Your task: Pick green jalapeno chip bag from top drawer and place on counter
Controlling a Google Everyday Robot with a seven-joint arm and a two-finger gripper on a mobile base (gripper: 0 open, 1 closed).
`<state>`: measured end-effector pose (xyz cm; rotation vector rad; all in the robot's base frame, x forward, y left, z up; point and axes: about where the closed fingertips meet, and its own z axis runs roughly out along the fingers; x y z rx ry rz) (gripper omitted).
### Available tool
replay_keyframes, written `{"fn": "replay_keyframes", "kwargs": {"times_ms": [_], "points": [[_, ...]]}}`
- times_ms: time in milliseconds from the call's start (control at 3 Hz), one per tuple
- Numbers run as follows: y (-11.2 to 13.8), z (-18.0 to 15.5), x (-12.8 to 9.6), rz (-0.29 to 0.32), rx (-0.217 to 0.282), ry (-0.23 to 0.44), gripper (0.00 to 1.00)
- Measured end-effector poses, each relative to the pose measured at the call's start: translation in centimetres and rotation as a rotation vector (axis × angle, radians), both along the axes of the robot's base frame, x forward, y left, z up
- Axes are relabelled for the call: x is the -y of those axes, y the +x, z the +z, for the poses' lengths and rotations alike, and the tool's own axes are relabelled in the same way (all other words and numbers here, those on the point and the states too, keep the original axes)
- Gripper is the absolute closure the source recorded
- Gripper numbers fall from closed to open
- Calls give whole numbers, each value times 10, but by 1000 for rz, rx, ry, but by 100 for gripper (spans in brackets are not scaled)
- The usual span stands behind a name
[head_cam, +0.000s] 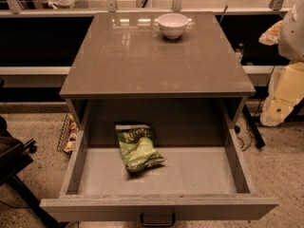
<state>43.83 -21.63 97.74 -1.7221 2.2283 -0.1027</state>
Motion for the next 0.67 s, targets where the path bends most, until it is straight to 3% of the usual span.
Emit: {"fn": "replay_keyframes", "kwargs": {"times_ms": [333, 667], "points": [[1, -4, -2, -5, 8, 1, 0], [5, -42, -9, 5, -12, 75, 0]]}}
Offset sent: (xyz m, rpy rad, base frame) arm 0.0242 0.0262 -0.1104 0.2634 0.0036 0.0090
